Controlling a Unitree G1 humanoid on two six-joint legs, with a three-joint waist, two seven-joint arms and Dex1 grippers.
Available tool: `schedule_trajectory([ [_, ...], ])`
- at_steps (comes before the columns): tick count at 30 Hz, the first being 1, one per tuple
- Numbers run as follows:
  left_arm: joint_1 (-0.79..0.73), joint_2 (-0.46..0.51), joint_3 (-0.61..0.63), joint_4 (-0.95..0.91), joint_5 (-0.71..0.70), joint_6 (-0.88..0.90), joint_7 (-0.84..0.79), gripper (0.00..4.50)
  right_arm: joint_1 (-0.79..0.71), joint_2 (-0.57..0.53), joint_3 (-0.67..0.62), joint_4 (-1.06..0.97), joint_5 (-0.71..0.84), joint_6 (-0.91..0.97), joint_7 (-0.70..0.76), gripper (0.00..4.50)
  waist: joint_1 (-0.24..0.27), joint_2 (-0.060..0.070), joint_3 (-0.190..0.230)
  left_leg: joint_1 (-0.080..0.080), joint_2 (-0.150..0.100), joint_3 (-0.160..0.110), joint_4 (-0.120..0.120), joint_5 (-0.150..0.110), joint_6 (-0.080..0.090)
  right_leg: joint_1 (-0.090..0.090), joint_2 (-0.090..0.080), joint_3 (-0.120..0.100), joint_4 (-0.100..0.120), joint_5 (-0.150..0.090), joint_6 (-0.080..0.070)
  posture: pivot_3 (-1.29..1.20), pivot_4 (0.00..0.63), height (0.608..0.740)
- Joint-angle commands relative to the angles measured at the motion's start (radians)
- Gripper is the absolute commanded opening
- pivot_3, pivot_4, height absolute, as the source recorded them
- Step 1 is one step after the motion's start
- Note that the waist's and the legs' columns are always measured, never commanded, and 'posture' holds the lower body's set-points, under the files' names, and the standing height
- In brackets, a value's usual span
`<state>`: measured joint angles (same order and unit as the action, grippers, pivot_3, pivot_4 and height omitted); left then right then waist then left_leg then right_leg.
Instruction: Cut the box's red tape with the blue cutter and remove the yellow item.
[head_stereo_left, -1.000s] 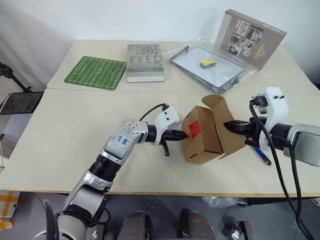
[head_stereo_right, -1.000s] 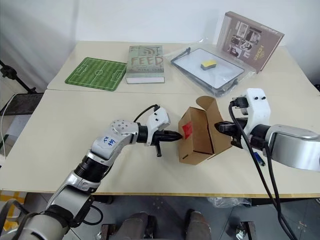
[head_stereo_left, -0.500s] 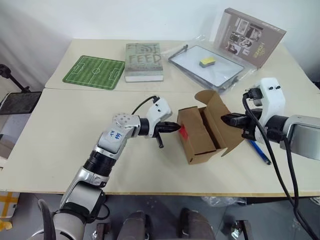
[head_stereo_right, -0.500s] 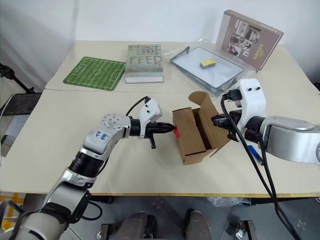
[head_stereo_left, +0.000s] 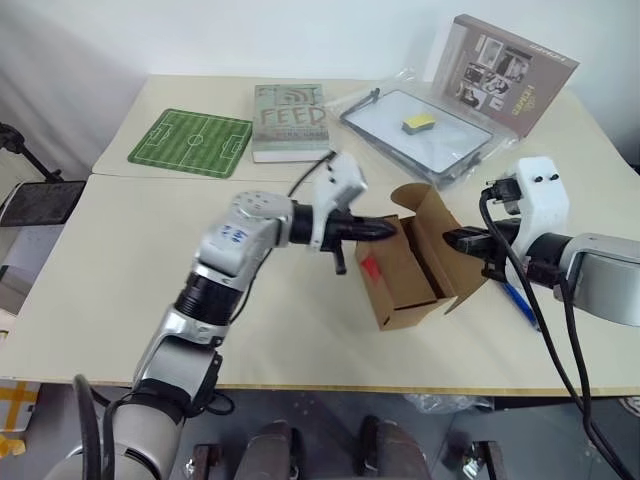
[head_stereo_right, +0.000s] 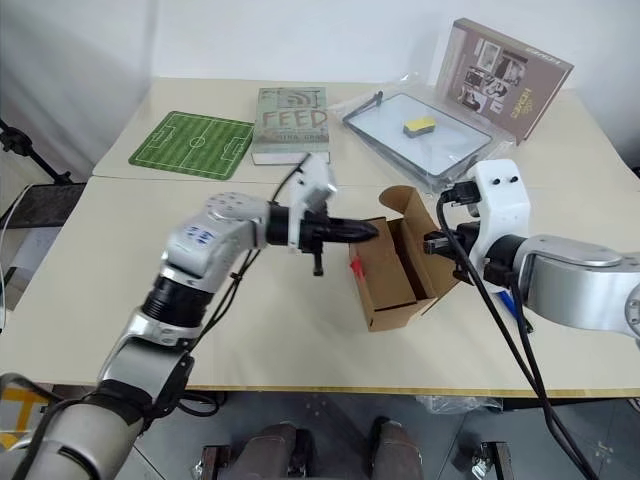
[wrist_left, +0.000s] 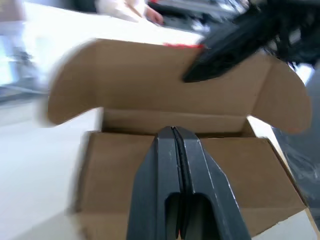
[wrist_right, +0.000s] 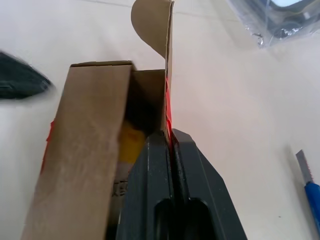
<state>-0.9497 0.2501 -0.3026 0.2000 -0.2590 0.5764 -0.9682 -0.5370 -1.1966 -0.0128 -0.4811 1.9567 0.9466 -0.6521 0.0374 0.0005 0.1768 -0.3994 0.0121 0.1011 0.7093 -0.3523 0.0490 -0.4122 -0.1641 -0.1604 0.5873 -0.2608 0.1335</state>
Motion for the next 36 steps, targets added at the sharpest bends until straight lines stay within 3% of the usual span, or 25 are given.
schedule_trajectory([
  [1,-0.042,-0.001,-0.069,0.037,0.081,-0.112,-0.034,0.00,-0.004,-0.002,-0.016,-0.032,0.016,-0.023,-0.012,0.05,0.000,0.000,0.000,0.000,0.000,0.001,0.000,0.000,0.000,0.000,0.000,0.000,0.000,0.000,0.000,0.00,0.150,0.740],
  [10,-0.026,0.065,-0.175,0.094,0.216,-0.265,-0.146,0.00,0.030,-0.030,-0.041,-0.046,0.016,-0.038,-0.009,0.05,-0.001,0.000,0.000,0.000,0.001,-0.001,0.000,0.000,0.000,-0.001,0.000,0.000,0.000,0.000,0.000,0.00,0.150,0.740],
  [26,0.132,0.233,-0.146,-0.171,0.201,-0.097,-0.187,0.00,0.048,-0.102,-0.094,0.098,0.016,0.052,0.040,0.05,-0.005,0.000,0.000,0.003,0.002,-0.003,0.000,0.000,0.000,0.003,0.000,0.001,0.000,0.000,0.000,0.00,0.150,0.740],
  [36,0.197,0.190,-0.105,-0.186,0.223,-0.045,-0.057,0.00,0.152,-0.019,-0.037,0.168,0.016,0.061,-0.014,0.05,0.016,0.000,0.000,-0.004,0.001,-0.004,0.008,-0.001,0.002,0.000,0.000,0.000,0.002,0.001,0.001,0.00,0.150,0.740],
])
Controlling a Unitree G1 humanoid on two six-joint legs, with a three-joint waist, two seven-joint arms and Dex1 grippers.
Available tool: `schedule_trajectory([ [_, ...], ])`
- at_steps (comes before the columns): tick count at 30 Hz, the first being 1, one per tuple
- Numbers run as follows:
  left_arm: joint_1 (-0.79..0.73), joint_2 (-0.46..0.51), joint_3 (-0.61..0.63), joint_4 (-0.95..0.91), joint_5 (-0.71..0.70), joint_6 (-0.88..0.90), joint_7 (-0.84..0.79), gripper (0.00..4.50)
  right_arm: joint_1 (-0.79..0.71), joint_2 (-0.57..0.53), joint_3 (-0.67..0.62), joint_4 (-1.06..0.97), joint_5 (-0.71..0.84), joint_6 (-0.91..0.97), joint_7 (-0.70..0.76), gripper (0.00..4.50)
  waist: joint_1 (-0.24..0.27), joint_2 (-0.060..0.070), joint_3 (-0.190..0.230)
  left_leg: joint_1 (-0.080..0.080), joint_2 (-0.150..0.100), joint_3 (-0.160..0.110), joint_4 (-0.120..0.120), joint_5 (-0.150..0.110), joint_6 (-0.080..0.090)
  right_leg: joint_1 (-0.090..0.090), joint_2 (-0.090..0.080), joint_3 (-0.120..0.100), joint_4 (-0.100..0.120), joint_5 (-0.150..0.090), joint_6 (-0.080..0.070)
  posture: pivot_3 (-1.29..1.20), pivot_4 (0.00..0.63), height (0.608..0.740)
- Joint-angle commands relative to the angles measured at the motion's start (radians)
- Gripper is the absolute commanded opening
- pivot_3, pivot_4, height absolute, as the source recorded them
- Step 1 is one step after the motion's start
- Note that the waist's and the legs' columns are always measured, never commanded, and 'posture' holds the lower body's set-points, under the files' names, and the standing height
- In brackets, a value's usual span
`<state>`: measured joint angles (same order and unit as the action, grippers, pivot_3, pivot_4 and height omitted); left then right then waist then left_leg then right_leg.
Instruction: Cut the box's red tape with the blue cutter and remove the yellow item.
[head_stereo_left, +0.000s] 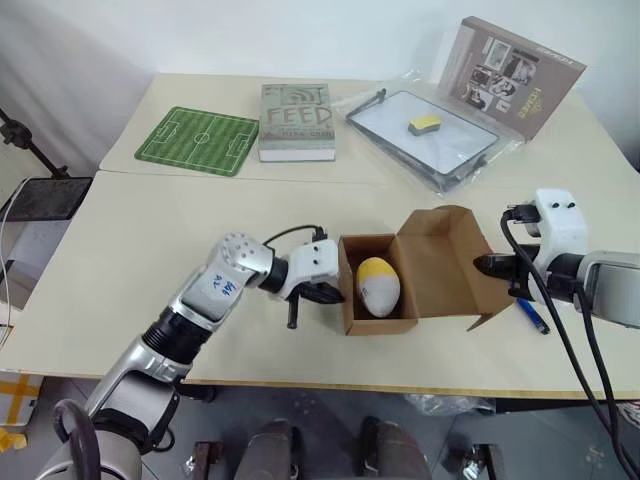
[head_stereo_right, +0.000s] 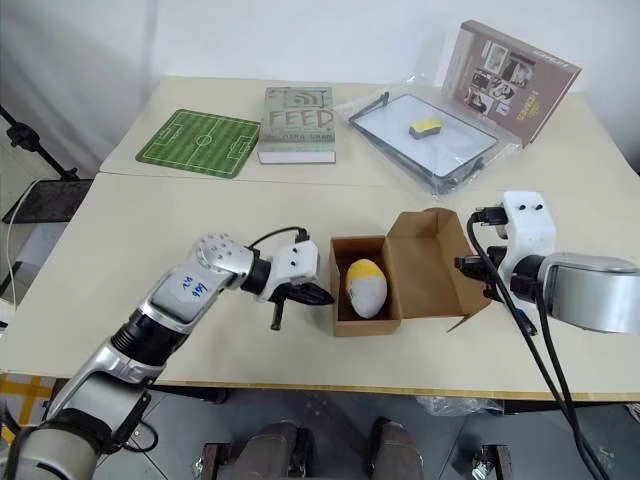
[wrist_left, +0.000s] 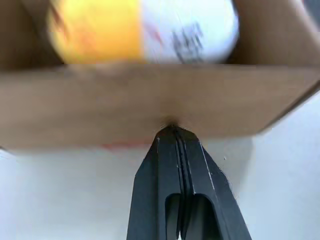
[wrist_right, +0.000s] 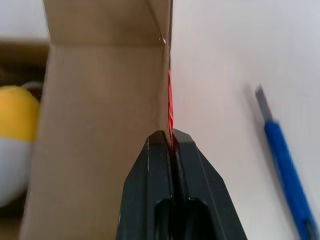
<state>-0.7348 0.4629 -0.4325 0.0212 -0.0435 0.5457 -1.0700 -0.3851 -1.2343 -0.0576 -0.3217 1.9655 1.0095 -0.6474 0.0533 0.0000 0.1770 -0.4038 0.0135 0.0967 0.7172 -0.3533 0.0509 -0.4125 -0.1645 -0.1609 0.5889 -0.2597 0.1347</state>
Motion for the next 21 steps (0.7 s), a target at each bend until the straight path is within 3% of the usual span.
schedule_trajectory([
  [1,-0.020,-0.036,0.030,0.011,0.010,-0.026,0.062,0.00,-0.003,0.029,0.019,0.013,0.007,0.000,-0.023,0.05,-0.001,0.000,0.000,0.000,0.000,0.000,0.000,0.000,0.000,0.000,0.000,0.000,0.000,0.000,0.000,0.00,0.150,0.740],
  [9,-0.063,-0.104,0.055,0.142,0.017,-0.092,0.122,0.00,-0.011,0.124,0.105,0.010,-0.014,-0.009,-0.047,0.05,-0.004,0.000,0.000,0.000,0.000,0.001,0.000,0.000,0.000,0.000,0.000,0.000,0.000,0.000,0.000,0.00,0.150,0.740],
  [19,-0.049,-0.125,0.064,0.172,0.013,-0.101,0.129,0.00,0.028,0.221,0.064,-0.008,-0.311,-0.001,0.154,0.05,-0.006,0.000,0.000,0.001,0.000,0.001,0.000,0.000,0.000,0.000,0.000,0.001,0.001,0.000,0.000,0.00,0.150,0.740],
  [21,-0.045,-0.128,0.067,0.168,0.009,-0.093,0.133,0.00,0.031,0.230,0.047,-0.011,-0.350,0.002,0.199,0.46,-0.005,0.000,0.000,0.001,0.000,0.001,0.000,0.000,0.000,0.000,0.000,0.001,0.001,0.000,0.000,0.00,0.150,0.740],
])
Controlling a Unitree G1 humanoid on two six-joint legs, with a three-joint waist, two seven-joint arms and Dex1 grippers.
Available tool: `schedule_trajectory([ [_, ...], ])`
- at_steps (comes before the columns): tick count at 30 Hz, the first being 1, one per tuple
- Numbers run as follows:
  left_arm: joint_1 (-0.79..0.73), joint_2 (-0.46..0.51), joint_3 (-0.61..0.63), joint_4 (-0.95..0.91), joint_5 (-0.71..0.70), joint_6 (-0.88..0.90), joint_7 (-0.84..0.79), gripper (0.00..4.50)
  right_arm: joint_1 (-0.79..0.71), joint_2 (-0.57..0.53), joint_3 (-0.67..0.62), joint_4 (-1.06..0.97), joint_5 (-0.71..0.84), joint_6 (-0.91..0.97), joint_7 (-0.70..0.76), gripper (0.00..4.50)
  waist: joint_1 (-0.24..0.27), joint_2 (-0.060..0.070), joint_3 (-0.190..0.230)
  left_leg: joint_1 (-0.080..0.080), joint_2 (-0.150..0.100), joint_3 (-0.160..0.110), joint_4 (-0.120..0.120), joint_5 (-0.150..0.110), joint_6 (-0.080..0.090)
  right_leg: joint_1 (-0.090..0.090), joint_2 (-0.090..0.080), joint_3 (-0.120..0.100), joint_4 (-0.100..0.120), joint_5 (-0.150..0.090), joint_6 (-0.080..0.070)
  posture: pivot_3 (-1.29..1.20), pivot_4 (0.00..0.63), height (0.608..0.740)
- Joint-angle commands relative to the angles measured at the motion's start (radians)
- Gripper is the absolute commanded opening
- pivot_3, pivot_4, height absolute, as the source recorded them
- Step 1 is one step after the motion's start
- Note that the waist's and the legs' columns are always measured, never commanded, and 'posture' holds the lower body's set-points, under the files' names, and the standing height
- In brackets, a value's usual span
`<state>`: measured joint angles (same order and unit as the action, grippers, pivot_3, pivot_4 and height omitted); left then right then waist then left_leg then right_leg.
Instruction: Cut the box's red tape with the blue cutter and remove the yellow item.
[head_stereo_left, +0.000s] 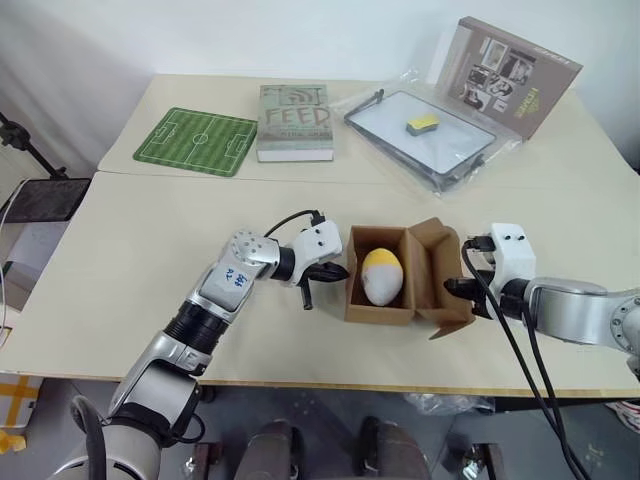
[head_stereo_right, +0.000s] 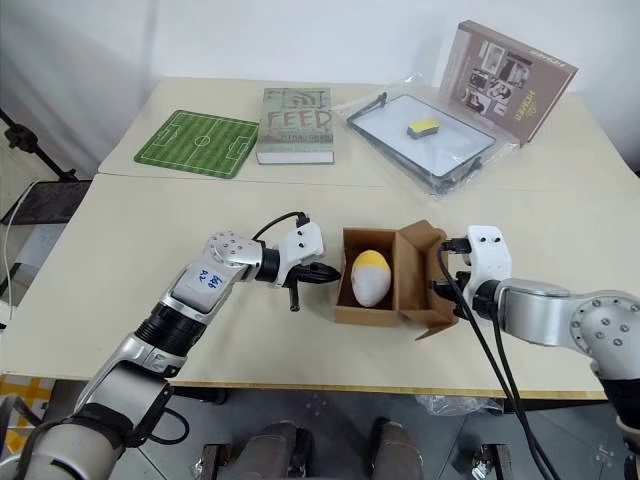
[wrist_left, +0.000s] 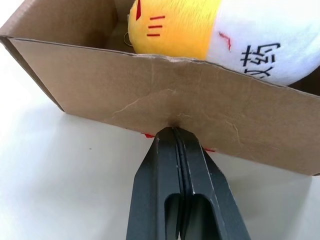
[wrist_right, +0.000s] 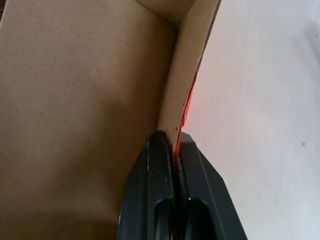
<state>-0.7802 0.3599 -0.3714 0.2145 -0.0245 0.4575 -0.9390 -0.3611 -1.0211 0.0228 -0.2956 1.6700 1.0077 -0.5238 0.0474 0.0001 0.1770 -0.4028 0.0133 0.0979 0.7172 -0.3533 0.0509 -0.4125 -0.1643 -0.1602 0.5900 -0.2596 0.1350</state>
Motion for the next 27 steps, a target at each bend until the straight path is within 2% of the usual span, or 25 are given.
schedule_trajectory([
  [1,0.002,-0.026,0.009,-0.026,-0.013,0.001,0.005,0.00,0.005,0.018,-0.043,-0.041,-0.072,0.007,0.102,0.67,0.001,0.000,0.000,0.000,0.000,0.000,0.000,0.000,0.000,0.000,0.000,0.000,0.000,0.000,0.000,0.00,0.150,0.740],
  [5,0.008,-0.027,0.019,-0.033,-0.017,0.009,0.010,0.00,0.000,0.017,-0.083,-0.050,-0.119,0.017,0.170,1.95,0.002,0.000,0.000,0.000,0.000,0.000,0.000,0.000,0.000,0.000,0.000,0.000,0.000,0.000,0.000,0.00,0.150,0.740],
  [11,0.022,-0.014,0.033,-0.049,-0.025,0.025,0.008,0.00,0.058,-0.056,-0.213,-0.068,-0.239,0.029,0.372,4.05,0.004,0.000,0.000,0.000,-0.001,0.000,0.000,0.000,0.000,0.000,0.000,0.000,0.000,0.000,0.000,0.00,0.150,0.740],
  [13,0.025,-0.008,0.037,-0.053,-0.025,0.030,0.008,0.00,0.079,-0.077,-0.252,-0.069,-0.281,0.027,0.437,4.45,0.003,0.000,0.000,0.000,-0.001,0.000,0.000,0.000,0.000,0.000,0.000,0.000,0.000,0.000,0.000,0.00,0.150,0.740],
  [19,0.028,0.020,0.058,-0.062,-0.032,0.046,0.009,0.00,0.110,-0.116,-0.353,-0.056,-0.414,0.007,0.615,4.45,0.002,0.000,0.000,0.000,-0.001,0.000,0.000,0.000,0.000,0.000,0.000,0.000,0.000,0.000,0.000,0.00,0.150,0.740],
  [26,-0.015,0.043,0.157,-0.111,-0.070,0.068,0.045,0.00,0.217,-0.188,-0.569,-0.121,-0.482,0.005,0.956,4.45,0.007,0.000,0.000,0.000,-0.001,0.000,0.000,0.000,0.000,0.000,0.000,0.000,0.000,0.000,0.000,0.00,0.150,0.740],
  [27,-0.032,0.036,0.177,-0.125,-0.092,0.093,0.045,0.18,0.243,-0.192,-0.606,-0.145,-0.497,-0.006,1.019,4.49,0.007,0.000,0.000,0.000,-0.001,0.000,0.000,0.000,0.000,0.000,0.000,0.000,0.000,0.000,0.000,0.00,0.150,0.740],
])
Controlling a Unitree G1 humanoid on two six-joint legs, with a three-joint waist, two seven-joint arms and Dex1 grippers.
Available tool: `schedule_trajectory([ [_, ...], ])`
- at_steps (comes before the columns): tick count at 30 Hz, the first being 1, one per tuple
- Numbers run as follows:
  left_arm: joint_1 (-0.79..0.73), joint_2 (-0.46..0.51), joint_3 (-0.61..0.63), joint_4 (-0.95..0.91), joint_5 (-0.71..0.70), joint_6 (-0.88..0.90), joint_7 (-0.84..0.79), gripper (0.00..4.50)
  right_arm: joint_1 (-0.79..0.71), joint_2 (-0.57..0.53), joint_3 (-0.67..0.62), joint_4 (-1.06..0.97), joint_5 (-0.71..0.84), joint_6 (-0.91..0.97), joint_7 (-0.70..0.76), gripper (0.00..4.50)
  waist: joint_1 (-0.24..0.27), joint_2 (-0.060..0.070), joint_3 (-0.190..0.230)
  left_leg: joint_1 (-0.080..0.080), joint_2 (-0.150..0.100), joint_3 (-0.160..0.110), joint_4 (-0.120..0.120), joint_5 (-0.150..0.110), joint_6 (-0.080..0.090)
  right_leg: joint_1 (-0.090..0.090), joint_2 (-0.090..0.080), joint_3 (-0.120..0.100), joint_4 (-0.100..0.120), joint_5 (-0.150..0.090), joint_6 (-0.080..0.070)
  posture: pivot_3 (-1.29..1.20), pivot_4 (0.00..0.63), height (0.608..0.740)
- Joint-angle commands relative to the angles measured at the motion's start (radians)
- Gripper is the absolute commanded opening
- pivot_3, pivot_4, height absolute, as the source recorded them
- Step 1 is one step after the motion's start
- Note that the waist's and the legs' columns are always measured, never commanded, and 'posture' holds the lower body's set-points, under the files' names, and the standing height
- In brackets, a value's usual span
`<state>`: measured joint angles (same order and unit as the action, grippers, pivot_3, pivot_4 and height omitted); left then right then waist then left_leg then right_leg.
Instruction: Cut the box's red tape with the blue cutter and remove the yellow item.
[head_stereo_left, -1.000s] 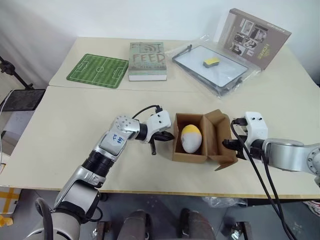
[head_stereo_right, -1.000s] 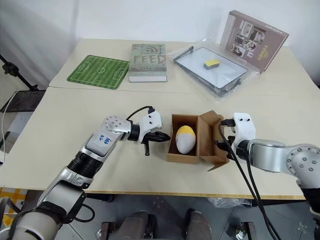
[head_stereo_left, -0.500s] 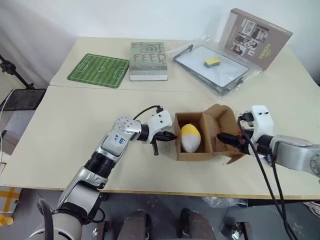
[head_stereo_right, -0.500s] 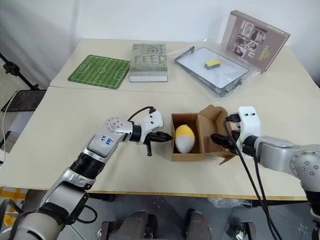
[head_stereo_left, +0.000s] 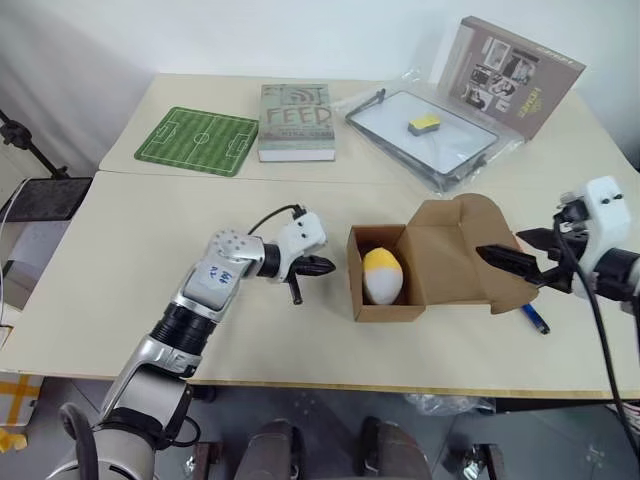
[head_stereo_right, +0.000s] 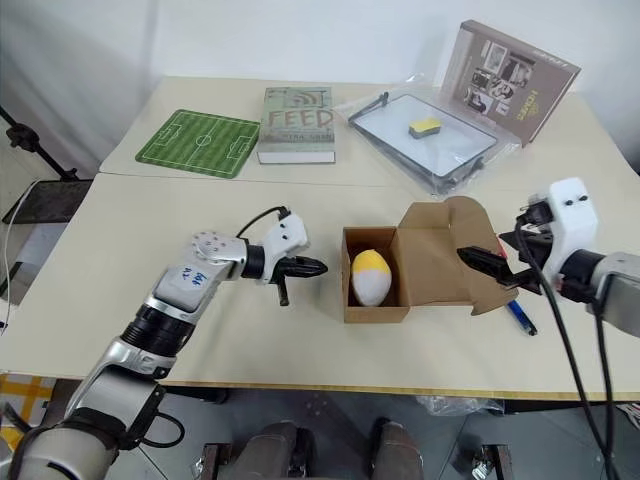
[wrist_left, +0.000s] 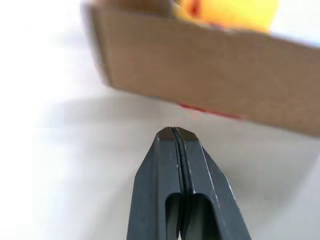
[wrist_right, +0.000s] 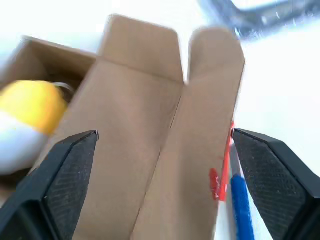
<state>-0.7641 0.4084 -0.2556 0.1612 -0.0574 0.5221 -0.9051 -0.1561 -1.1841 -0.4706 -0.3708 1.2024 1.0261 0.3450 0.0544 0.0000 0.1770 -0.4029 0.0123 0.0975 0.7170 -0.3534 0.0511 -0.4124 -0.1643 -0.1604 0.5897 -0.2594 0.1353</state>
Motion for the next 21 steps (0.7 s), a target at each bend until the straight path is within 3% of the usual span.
schedule_trajectory([
  [1,-0.065,-0.016,0.070,-0.085,-0.077,0.056,0.003,0.38,0.060,-0.030,-0.144,-0.093,-0.035,-0.029,0.206,4.50,0.001,0.000,0.000,0.000,0.000,0.000,0.000,0.000,0.000,0.000,0.000,0.000,0.000,0.000,0.000,0.00,0.150,0.740],
  [7,-0.159,-0.022,0.002,-0.133,-0.121,0.124,-0.095,2.06,0.165,0.015,-0.244,-0.210,-0.149,-0.142,0.422,4.50,0.000,0.000,0.000,0.001,-0.001,0.000,0.000,0.000,0.000,0.001,0.000,0.001,0.000,0.000,0.001,0.00,0.150,0.740],
  [15,-0.238,-0.063,-0.180,0.002,-0.018,-0.016,-0.171,4.47,0.357,0.124,-0.306,-0.347,-0.293,-0.254,0.552,4.50,0.000,0.000,0.000,0.002,-0.006,0.000,0.000,0.000,0.000,0.002,0.000,0.001,0.000,0.000,0.001,0.00,0.150,0.740],
  [21,-0.301,-0.123,-0.253,0.157,0.056,-0.099,-0.194,4.47,0.445,0.214,-0.364,-0.419,-0.319,-0.259,0.506,4.50,0.002,0.000,0.000,0.002,-0.007,-0.001,0.001,0.000,0.000,0.002,0.000,0.001,0.000,0.000,0.001,0.00,0.150,0.740],
])
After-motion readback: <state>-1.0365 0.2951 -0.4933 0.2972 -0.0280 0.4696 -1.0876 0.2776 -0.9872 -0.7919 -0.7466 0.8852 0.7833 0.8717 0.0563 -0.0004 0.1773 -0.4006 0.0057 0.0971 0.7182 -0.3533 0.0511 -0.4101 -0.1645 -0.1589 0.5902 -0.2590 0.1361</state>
